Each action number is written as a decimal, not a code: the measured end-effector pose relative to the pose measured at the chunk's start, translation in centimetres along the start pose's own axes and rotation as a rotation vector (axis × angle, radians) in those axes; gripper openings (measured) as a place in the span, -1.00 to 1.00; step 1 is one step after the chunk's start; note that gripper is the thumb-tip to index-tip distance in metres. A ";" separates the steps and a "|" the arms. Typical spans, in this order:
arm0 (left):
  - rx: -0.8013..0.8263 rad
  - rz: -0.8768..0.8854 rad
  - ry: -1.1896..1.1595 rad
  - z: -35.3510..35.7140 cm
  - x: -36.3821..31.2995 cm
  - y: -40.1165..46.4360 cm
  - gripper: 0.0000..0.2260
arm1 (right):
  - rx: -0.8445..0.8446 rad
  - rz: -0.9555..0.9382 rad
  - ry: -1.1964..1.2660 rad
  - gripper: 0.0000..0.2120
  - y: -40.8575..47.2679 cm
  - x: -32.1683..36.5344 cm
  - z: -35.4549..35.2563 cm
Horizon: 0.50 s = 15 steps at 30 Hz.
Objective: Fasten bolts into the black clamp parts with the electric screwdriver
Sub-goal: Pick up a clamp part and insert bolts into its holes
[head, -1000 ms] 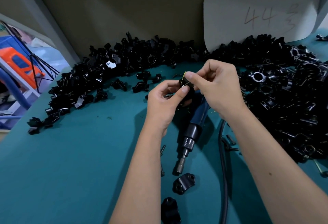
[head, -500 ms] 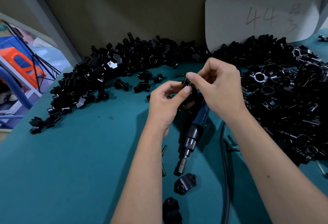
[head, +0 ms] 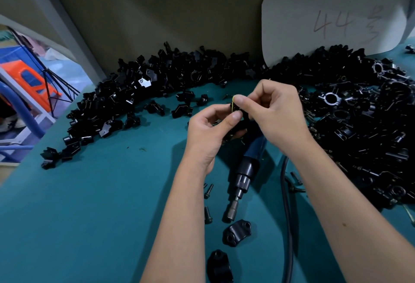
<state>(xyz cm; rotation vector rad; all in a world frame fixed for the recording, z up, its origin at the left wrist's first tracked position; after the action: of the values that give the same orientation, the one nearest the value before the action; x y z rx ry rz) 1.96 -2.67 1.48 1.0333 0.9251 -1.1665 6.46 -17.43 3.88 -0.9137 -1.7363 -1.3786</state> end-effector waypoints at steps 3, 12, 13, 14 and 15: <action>-0.038 -0.006 -0.025 -0.1 0.0 0.1 -0.81 | 0.063 0.007 0.054 -0.78 0.0 -0.1 0.0; -0.115 -0.023 -0.174 -0.3 -0.1 0.2 -0.78 | 0.178 -0.020 0.011 -0.87 -0.2 0.0 0.1; -0.115 -0.024 -0.188 -0.4 -0.1 0.2 -0.76 | 0.170 -0.018 0.013 -0.87 -0.2 0.1 0.2; -0.107 -0.032 -0.201 -0.4 -0.2 0.2 -0.75 | 0.163 -0.017 0.010 -0.87 -0.2 0.1 0.2; -0.092 -0.044 -0.212 -0.5 -0.2 0.1 -0.76 | 0.152 -0.018 0.004 -0.87 -0.1 0.1 0.2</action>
<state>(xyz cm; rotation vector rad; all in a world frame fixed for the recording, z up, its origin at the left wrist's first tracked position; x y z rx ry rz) 2.05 -2.13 1.55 0.8025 0.8287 -1.2324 6.28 -17.24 3.85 -0.8130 -1.8230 -1.2401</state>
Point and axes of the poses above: each hand's wrist, its own y-axis towards the middle knuckle, its own z-axis out of the palm, x = y × z, the point moved 1 cm from there along y, towards the middle knuckle, and after that the axes turned 3 degrees about x, right-handed, at the moved point
